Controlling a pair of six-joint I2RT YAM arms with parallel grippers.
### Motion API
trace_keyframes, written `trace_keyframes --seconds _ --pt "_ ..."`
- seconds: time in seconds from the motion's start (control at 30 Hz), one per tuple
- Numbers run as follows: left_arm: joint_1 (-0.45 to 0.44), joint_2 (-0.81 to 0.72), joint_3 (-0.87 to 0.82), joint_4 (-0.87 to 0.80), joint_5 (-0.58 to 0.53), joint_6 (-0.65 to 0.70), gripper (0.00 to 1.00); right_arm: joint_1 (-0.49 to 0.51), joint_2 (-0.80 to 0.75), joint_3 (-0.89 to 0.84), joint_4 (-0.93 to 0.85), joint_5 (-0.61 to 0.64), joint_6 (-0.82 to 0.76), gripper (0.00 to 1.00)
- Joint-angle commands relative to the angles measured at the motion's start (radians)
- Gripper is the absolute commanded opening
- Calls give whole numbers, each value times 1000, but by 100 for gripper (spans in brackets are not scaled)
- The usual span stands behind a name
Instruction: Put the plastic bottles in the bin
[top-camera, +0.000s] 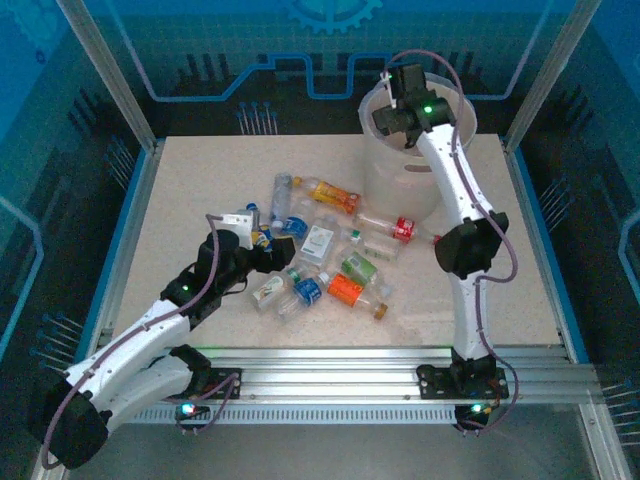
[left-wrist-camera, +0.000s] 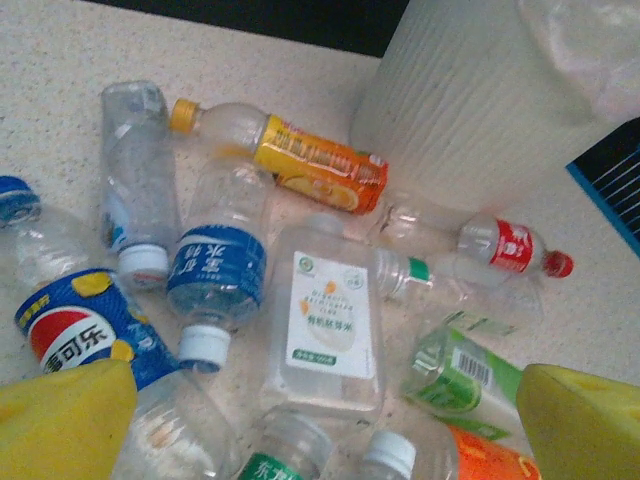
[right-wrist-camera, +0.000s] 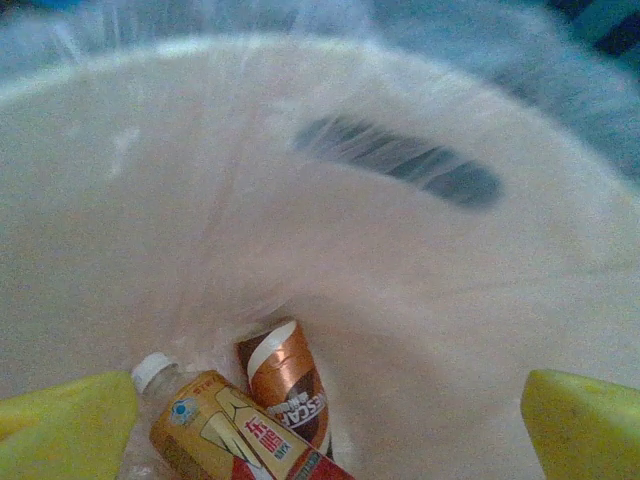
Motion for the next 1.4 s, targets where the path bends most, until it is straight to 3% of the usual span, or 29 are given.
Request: trace_keyframes --seconds 0.0,0.2,0.53,0.7,0.83,0.93,1.07,1.37 --pt "-4 -22 43 -112 -18 44 99 24 -96 39 -49 40 40 100" --pt "-4 -38 27 -155 -20 26 99 73 -249 -74 -103 89 137 100" --pt "-5 -78 -20 -102 -75 -8 99 297 -704 -698 -10 216 265 100" --pt "-3 -99 -35 -83 -102 -30 99 399 -891 -932 -57 202 352 100" --pt "-2 -123 -65 -51 -147 -73 99 451 -1003 -1112 -102 63 467 100" --pt "-4 -130 -84 -34 -192 -118 99 491 -1054 -1226 -97 -54 531 99" --pt "-3 -124 -92 -24 -225 -167 99 551 -1056 -1327 -105 -113 586 95" --pt "-4 -122 -108 -18 -250 -241 99 649 -902 -1436 -17 -226 586 84"
